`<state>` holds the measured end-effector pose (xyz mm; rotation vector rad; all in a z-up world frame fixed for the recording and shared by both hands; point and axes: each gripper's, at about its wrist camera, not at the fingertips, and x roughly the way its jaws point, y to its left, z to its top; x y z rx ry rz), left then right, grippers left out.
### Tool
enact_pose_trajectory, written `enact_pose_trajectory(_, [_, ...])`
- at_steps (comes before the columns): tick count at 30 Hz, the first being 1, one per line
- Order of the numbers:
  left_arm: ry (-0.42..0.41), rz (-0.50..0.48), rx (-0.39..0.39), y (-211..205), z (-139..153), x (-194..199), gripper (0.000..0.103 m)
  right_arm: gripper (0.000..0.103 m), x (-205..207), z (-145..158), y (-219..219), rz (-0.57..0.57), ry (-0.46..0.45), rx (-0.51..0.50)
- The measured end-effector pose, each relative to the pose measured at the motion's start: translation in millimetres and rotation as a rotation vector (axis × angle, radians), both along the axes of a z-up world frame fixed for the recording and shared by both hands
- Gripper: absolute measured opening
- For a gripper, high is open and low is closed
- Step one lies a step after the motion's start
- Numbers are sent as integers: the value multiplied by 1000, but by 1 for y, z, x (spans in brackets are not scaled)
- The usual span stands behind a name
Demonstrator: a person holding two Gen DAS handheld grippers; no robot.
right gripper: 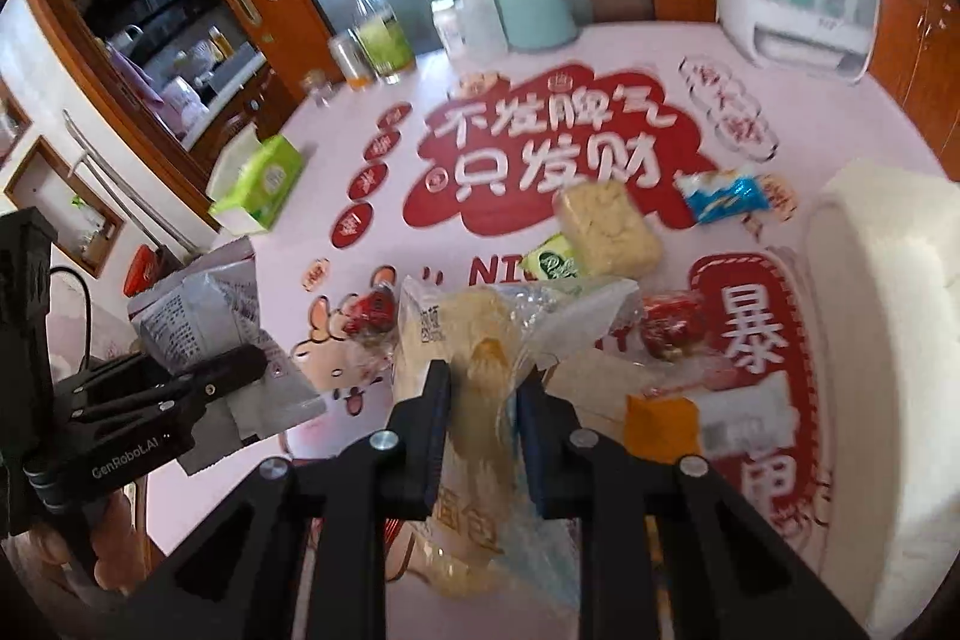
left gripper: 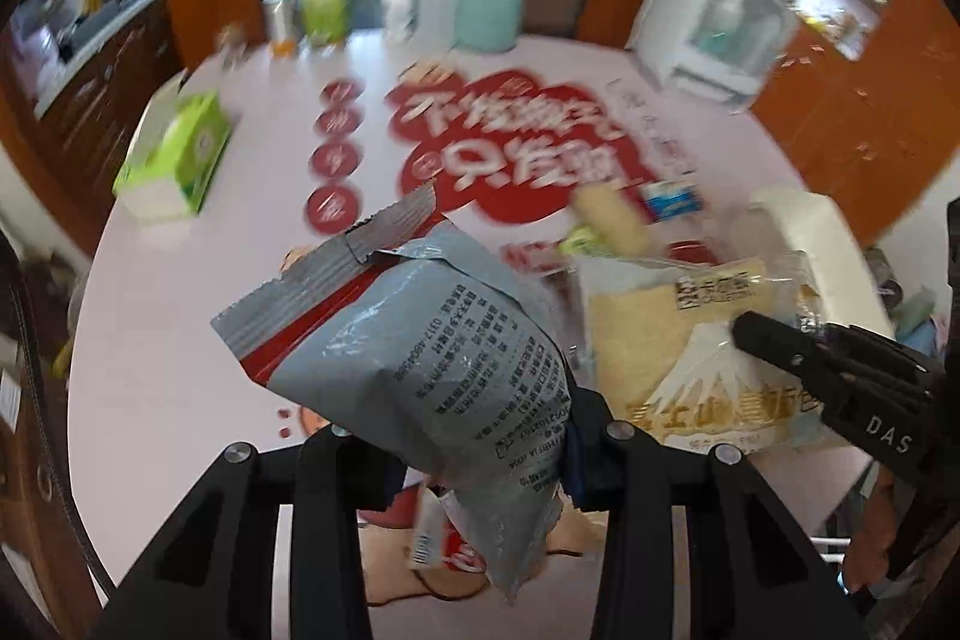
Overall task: Organize snacks
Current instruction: 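Carry both bags over the white bin and open both tools to drop them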
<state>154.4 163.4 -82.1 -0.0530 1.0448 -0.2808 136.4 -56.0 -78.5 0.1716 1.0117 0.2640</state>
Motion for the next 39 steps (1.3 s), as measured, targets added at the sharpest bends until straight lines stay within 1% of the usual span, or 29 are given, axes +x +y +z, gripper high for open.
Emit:
enact_pose_trajectory(2, [-45, -41, -22, -16, 20, -13, 38, 22, -16, 20, -7, -4, -45, -12])
enact_pose_trajectory(3, [-57, -51, -28, -21, 25, -16, 38, 22, -22, 28, -11, -6, -66, -14])
enact_pose_trajectory(6, [-113, -108, -44, -57, 48, -28, 38, 22, -44, 56, -28, -22, -150, -27])
enact_pose_trajectory(10, [-176, -157, -61, -111, 72, -43, 38, 22, -70, 84, -72, -67, -244, -44])
enact_pose_trajectory(13, [-238, -185, -54, -166, 90, -55, 39, 22, -84, 97, -114, -105, -294, -57])
enact_pose_trajectory(16, [-250, -194, -40, -218, 96, -59, 39, 22, -94, 107, -158, -142, -337, -99])
enact_pose_trajectory(19, [-270, -206, -23, -279, 97, -63, 39, 22, -99, 113, -213, -180, -358, -171])
enact_pose_trajectory(21, [-278, -202, -8, -314, 94, -64, 39, 22, -97, 111, -246, -199, -359, -210])
enact_pose_trajectory(23, [-278, -194, -3, -341, 91, -62, 39, 22, -95, 107, -268, -204, -353, -230])
enact_pose_trajectory(25, [-267, -183, 6, -366, 88, -59, 40, 22, -88, 102, -295, -205, -335, -241])
enact_pose_trajectory(27, [-259, -185, 23, -384, 85, -56, 41, 23, -82, 97, -309, -195, -323, -254])
enact_pose_trajectory(28, [-256, -191, 40, -393, 83, -55, 44, 23, -81, 93, -312, -184, -315, -264])
enact_pose_trajectory(30, [-253, -190, 86, -407, 81, -54, 71, 27, -78, 87, -318, -156, -298, -268])
enact_pose_trajectory(31, [-254, -164, 136, -413, 78, -53, 82, 29, -77, 83, -321, -137, -289, -259])
enact_pose_trajectory(32, [-256, -141, 183, -417, 76, -51, 90, 31, -76, 80, -322, -145, -280, -261])
enact_pose_trajectory(33, [-250, -133, 201, -416, 73, -48, 92, 33, -75, 77, -325, -148, -272, -258])
enact_pose_trajectory(34, [-235, -126, 201, -416, 70, -48, 93, 34, -73, 75, -328, -147, -268, -254])
enact_pose_trajectory(35, [-223, -119, 191, -413, 69, -47, 93, 40, -72, 75, -330, -148, -268, -251])
enact_pose_trajectory(36, [-204, -109, 172, -410, 66, -47, 93, 49, -72, 75, -332, -150, -273, -248])
enact_pose_trajectory(37, [-193, -103, 161, -406, 64, -46, 93, 53, -73, 76, -335, -154, -285, -242])
enact_pose_trajectory(38, [-182, -96, 150, -403, 63, -46, 93, 59, -73, 77, -336, -155, -294, -235])
enact_pose_trajectory(39, [-179, -88, 143, -400, 62, -47, 93, 64, -73, 79, -337, -155, -303, -225])
